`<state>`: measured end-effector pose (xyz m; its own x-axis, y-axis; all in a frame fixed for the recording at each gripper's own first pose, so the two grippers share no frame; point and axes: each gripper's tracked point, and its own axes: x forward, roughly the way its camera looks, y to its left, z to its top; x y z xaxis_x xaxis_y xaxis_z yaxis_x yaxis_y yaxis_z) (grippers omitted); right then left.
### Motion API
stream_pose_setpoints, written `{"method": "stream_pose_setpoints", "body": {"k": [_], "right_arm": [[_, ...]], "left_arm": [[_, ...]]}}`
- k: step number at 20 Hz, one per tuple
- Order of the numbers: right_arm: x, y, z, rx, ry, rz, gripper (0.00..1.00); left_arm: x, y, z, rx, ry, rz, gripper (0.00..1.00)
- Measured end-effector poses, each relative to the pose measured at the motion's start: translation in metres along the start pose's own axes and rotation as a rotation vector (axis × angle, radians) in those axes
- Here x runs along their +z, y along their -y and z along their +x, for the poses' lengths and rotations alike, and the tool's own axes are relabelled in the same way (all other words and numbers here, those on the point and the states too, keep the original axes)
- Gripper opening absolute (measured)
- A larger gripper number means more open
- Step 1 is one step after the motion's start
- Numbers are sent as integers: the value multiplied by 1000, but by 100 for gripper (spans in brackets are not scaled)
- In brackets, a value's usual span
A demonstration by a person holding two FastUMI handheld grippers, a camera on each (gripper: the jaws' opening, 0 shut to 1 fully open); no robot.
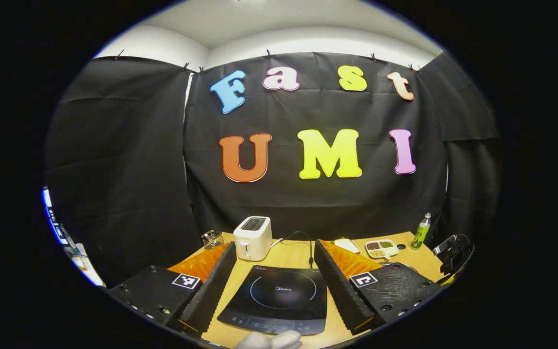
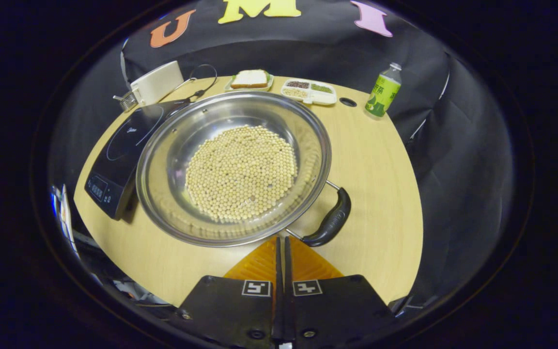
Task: First push the handle of the pot to place it horizontally, then grasp the pot with both hands and set it on the induction cooktop.
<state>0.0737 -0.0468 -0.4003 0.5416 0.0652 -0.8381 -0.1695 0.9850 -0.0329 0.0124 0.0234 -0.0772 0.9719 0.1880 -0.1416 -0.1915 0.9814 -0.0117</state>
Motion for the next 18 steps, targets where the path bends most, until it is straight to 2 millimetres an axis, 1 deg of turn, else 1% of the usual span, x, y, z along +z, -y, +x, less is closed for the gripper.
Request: {"method": "stream_pose_setpoints", "body": {"k": [1, 2, 3, 4, 5, 6, 9, 11, 12, 13, 14, 18], "right_arm": [[3, 6, 3, -2, 0, -19, 4], [7, 13, 5, -4, 1, -40, 4], [10, 18, 7, -5, 4, -59, 0], [14, 24, 9, -3, 6, -75, 4], [17, 30, 12, 0, 8, -89, 4], [21, 35, 14, 1, 9, -106, 0], [31, 49, 20, 6, 22, -146, 0], [37, 57, 25, 12, 32, -163, 0], [40, 59, 26, 15, 36, -168, 4], [43, 62, 27, 16, 41, -171, 4], [44, 63, 26, 18, 44, -174, 0], [45, 66, 23, 25, 53, -186, 0]], "left_arm": [[-2, 3, 1, 8, -3, 2, 96], [-3, 8, 3, 11, -5, 3, 96], [-4, 12, 4, 19, -9, 3, 96], [-7, 16, 6, 25, -14, 5, 96], [-8, 19, 7, 34, -19, 7, 96], [-8, 22, 8, 43, -22, 8, 96], [-10, 33, 9, 65, -30, 8, 96], [-10, 40, 8, 70, -29, 13, 96], [-10, 43, 8, 74, -30, 17, 96], [-10, 46, 7, 75, -33, 19, 96], [-10, 49, 7, 78, -32, 21, 96], [-7, 57, 7, 75, -30, 26, 96]]}}
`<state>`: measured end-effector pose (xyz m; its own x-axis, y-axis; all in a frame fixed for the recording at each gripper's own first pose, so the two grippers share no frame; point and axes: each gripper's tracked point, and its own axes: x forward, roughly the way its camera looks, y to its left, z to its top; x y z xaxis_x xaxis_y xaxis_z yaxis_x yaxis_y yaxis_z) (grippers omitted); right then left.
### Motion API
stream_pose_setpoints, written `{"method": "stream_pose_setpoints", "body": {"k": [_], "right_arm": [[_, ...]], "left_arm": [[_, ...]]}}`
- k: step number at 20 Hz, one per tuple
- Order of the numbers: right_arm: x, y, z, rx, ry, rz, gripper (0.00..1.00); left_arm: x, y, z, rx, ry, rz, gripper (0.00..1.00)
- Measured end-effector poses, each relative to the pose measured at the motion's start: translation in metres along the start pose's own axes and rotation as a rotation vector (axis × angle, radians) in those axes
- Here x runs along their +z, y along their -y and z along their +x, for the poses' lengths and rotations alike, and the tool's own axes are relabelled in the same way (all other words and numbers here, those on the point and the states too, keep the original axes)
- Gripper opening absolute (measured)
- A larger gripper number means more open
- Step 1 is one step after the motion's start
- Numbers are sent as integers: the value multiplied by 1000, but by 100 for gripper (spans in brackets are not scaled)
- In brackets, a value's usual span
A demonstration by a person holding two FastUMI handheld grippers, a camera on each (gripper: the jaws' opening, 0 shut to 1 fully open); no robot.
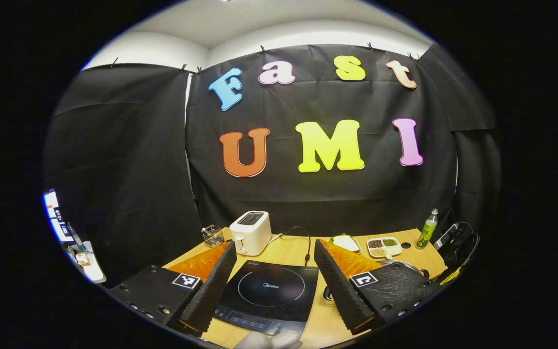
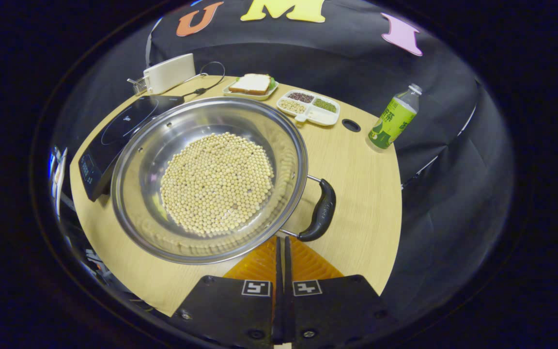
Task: First push the handle of the pot to place it horizontally, then grasp the pot with both hands and set it on the induction cooktop.
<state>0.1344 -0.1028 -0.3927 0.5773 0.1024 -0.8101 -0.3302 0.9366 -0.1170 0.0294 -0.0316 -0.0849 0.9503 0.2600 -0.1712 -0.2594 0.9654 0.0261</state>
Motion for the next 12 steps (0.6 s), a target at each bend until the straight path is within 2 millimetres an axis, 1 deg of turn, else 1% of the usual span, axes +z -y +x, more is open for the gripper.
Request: {"method": "stream_pose_setpoints", "body": {"k": [1, 2, 4, 5, 6, 7, 8, 9, 11, 12], "right_arm": [[1, 0, 0, -1, 4, 4, 4], [1, 1, -2, -3, 9, 9, 0], [3, 3, -2, 0, 21, 1, 0], [3, 4, -2, -6, 16, -3, 4], [3, 6, -4, -9, 18, -5, 0], [4, 9, -6, -20, 27, -3, 4], [5, 12, -10, -34, 38, 6, 0], [4, 15, -14, -55, 46, 19, 0], [4, 19, -26, -87, 74, 39, 1], [5, 20, -33, -91, 95, 51, 4]], "left_arm": [[0, 1, -1, -2, 1, 1, 96], [1, 2, -1, -5, 0, 3, 96], [2, 5, -2, -12, -1, 6, 96], [1, 4, -3, -15, -3, 8, 96], [0, 4, -4, -20, -2, 10, 96], [1, 3, -5, -23, -3, 17, 96], [0, 3, -4, -26, -1, 22, 96], [0, 3, -4, -31, 1, 27, 96], [-5, 8, -3, -53, -2, 29, 96], [-8, 11, -1, -66, -1, 28, 96]]}}
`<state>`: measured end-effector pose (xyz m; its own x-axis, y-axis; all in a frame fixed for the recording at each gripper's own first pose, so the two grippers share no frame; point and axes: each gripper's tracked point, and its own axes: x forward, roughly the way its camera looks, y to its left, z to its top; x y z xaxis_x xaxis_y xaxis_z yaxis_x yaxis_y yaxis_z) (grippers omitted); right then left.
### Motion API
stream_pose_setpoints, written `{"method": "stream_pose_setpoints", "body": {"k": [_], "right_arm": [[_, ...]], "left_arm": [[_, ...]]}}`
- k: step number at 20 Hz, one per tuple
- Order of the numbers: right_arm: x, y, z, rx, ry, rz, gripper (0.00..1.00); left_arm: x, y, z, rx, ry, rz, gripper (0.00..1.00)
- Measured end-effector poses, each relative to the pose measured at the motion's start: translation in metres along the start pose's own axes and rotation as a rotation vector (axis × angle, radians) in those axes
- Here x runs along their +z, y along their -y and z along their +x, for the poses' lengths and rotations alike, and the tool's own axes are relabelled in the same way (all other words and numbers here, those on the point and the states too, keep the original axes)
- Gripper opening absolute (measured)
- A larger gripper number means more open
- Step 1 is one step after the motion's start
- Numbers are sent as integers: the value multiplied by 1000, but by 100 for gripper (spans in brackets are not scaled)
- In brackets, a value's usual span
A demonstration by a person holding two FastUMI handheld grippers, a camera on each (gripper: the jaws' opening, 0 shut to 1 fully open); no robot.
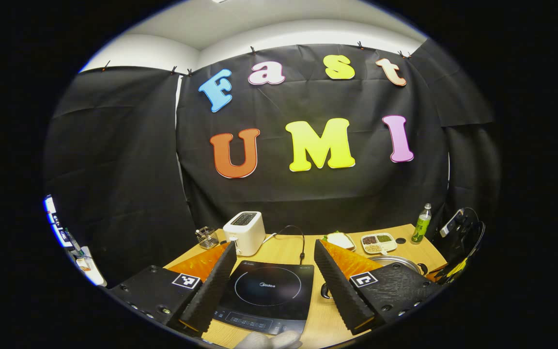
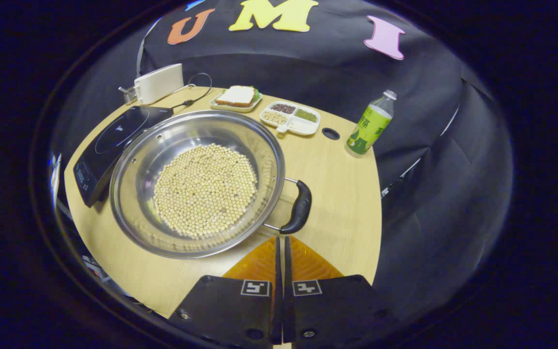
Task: First push the handle of the pot to place it horizontally, then grasp the pot with both hands and set it on the induction cooktop.
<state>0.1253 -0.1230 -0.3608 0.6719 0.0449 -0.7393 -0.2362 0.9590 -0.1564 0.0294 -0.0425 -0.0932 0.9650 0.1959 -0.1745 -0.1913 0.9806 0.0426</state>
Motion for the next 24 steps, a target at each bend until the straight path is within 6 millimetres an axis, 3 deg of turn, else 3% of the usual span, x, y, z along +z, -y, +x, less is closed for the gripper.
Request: {"method": "stream_pose_setpoints", "body": {"k": [2, 7, 10, 15, 24], "right_arm": [[1, -1, -13, 2, 33, 36, 15], [3, 5, -43, -10, 96, 127, 84], [3, 6, -48, 0, 107, 164, 84], [8, 6, -36, 32, 105, 219, 88], [28, 0, 17, 76, 78, 244, 88]], "left_arm": [[-9, 9, 4, -35, -7, -2, 96], [-39, 39, 17, -120, -42, 4, 97], [-59, 59, 26, -158, -76, 14, 96], [-88, 85, 45, -197, -127, 2, 96], [-169, 123, 89, -219, -303, -36, 96]]}}
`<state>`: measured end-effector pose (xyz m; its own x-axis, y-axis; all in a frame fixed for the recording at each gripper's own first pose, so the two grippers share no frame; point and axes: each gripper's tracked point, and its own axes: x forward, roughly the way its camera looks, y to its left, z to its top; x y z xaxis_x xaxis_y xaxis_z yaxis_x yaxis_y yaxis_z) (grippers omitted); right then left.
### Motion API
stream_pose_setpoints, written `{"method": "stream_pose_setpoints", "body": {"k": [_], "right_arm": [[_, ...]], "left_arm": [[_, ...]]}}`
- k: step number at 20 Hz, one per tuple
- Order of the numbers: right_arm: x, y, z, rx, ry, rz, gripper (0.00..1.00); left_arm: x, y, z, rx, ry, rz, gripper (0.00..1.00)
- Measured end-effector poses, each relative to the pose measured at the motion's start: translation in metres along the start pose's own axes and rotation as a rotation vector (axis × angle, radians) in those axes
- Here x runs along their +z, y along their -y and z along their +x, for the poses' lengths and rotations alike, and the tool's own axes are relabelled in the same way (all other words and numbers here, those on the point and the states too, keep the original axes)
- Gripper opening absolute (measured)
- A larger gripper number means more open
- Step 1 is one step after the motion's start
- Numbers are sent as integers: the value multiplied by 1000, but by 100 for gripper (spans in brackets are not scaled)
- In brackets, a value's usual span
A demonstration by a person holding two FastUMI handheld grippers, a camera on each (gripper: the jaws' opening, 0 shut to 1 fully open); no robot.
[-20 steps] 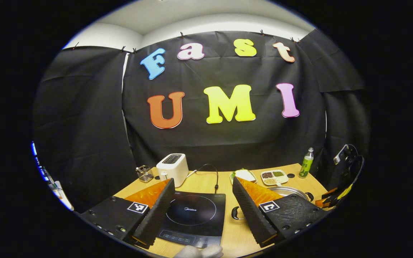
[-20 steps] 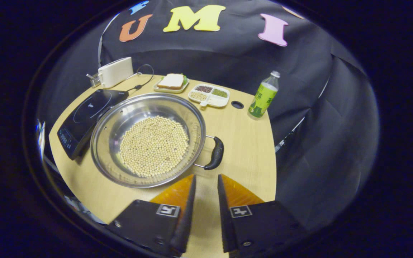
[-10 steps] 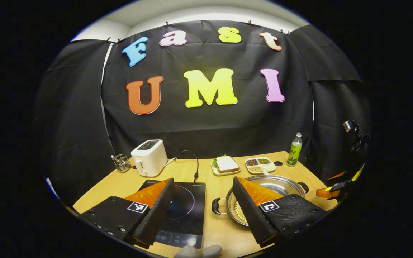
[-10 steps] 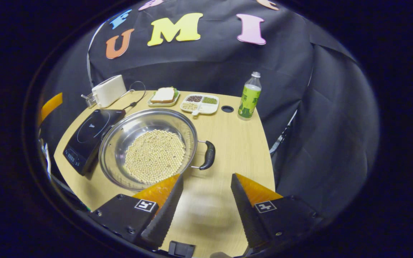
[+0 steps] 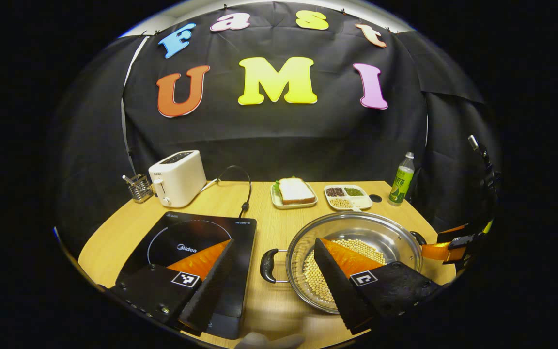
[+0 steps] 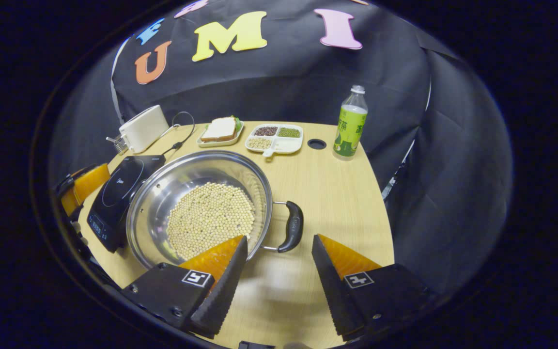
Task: First push the handle of the pot to place it horizontally, then grasp the pot with both hands and set it on the induction cooktop.
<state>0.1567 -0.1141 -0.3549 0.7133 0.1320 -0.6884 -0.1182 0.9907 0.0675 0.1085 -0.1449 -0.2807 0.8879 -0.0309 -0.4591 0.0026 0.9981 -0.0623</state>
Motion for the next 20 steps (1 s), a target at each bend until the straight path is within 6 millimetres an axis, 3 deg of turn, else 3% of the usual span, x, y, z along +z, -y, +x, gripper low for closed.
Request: {"method": "stream_pose_setpoints", "body": {"k": [8, 15, 18, 20], "right_arm": [[4, 0, 40, 19, -46, 4, 87], [4, -3, 60, 26, -78, 1, 87], [2, -2, 65, 28, -99, 7, 84], [2, -2, 67, 25, -108, 17, 83]], "left_arm": [[-39, 12, 55, -11, -123, -28, 98], [-58, 13, 74, 10, -195, -18, 100], [-62, 8, 80, 31, -220, -4, 96], [-65, 6, 79, 39, -239, -14, 86]]}}
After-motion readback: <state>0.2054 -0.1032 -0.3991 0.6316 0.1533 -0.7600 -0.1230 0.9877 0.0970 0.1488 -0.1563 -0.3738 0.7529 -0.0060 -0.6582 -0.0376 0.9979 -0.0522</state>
